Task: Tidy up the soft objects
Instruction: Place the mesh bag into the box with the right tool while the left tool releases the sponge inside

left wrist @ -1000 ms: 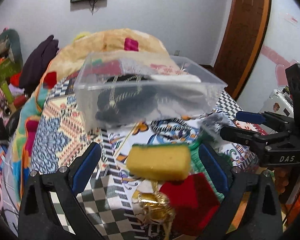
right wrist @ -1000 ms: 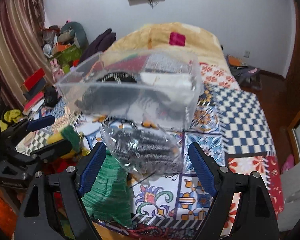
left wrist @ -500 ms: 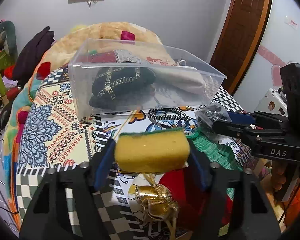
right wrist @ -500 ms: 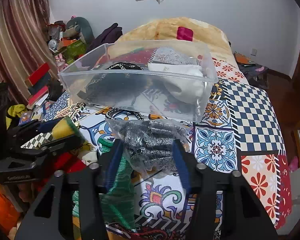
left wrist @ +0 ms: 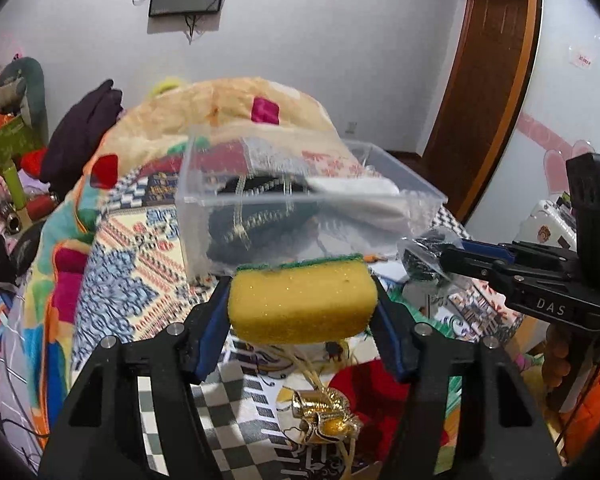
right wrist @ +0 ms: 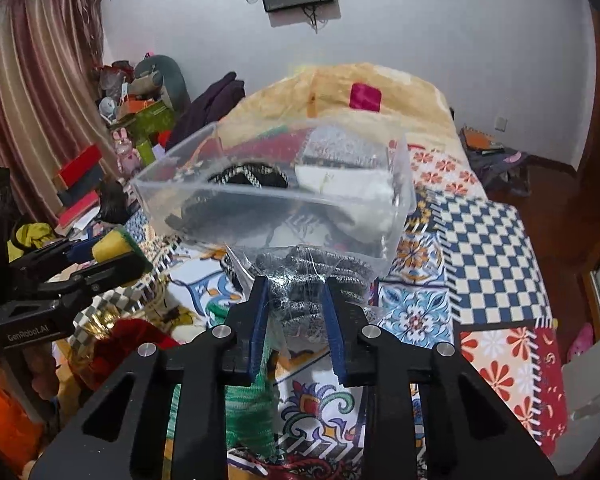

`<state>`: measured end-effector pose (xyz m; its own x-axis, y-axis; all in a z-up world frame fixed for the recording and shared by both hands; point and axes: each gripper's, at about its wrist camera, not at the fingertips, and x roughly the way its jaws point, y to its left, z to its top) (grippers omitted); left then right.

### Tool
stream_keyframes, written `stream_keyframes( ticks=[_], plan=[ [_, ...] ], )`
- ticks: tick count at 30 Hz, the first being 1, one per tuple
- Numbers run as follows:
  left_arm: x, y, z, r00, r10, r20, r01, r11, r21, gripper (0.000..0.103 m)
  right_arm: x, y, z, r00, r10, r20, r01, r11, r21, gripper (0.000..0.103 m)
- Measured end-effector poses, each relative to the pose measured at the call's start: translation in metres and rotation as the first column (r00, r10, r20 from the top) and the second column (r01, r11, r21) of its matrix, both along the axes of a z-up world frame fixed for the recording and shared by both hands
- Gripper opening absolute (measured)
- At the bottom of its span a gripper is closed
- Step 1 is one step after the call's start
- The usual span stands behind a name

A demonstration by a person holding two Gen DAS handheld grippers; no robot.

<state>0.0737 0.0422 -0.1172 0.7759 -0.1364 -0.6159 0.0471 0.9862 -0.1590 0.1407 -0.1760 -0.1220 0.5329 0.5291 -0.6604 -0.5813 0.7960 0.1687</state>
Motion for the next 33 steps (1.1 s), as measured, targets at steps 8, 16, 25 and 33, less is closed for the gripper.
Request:
stream_keyframes(
  ticks=[8, 16, 25, 33],
  plan=[
    [0.013, 0.009, 0.03, 0.997, 0.027, 0.066, -0.028, 1.0, 0.014, 0.063, 0.0, -0.002, 0.035, 0.995, -0.018, 0.097, 0.015, 0.999, 0.032, 0.024],
    [0.041, 0.014, 0.054, 0.992, 0.05, 0.112, -0.055, 0.998, 0.038, 0.063, 0.017, 0.008, 0.061, 0.984, -0.043, 0.17, 0.032, 0.997, 0.064, 0.024],
    [0.077, 0.015, 0.049, 0.994, 0.058, 0.09, -0.064, 0.995, 0.072, 0.063, 0.047, 0.032, 0.06, 0.985, -0.048, 0.166, 0.04, 0.998, 0.05, 0.024],
    [0.111, 0.014, 0.025, 0.999, 0.054, 0.007, -0.054, 0.991, 0.12, 0.063, 0.066, 0.048, 0.034, 0.993, -0.046, 0.111, 0.049, 0.999, -0.023, 0.024]
  ],
)
